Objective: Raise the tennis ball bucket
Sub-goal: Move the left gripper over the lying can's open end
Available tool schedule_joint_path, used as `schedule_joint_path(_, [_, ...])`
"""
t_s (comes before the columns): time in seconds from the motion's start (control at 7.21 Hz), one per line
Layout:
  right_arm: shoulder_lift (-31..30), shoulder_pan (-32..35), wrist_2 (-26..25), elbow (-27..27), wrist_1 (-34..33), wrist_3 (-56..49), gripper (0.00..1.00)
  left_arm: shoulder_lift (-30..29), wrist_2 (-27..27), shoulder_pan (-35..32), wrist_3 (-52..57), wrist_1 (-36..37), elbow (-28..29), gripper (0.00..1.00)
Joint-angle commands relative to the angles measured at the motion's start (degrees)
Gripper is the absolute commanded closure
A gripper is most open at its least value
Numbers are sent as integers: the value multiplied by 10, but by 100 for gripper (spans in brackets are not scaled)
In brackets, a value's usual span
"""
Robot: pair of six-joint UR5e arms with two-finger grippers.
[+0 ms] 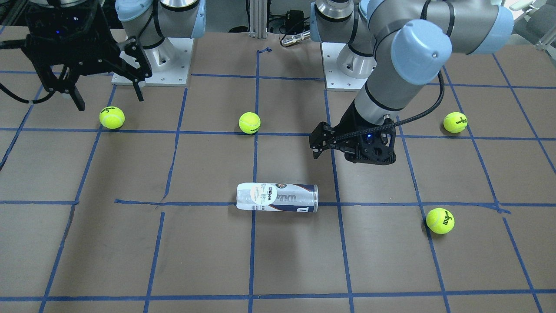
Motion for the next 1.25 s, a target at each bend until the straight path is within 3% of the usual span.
schedule_joint_path(0.0, [-21, 1, -46, 0, 8, 2, 0, -45, -97, 29, 49, 6, -29, 0])
schedule_joint_path(0.28, [-18, 4, -44, 1, 1, 3, 0, -96, -177, 71, 99, -6, -38, 0])
schedule_joint_path(0.42, [-17, 1, -44, 1, 2, 3, 0, -111, -198, 71, 98, -45, -33, 0])
schedule_joint_path(1.11, [-16, -1, -50, 1, -2, 3, 0, -161, -211, 71, 103, -36, -8, 3])
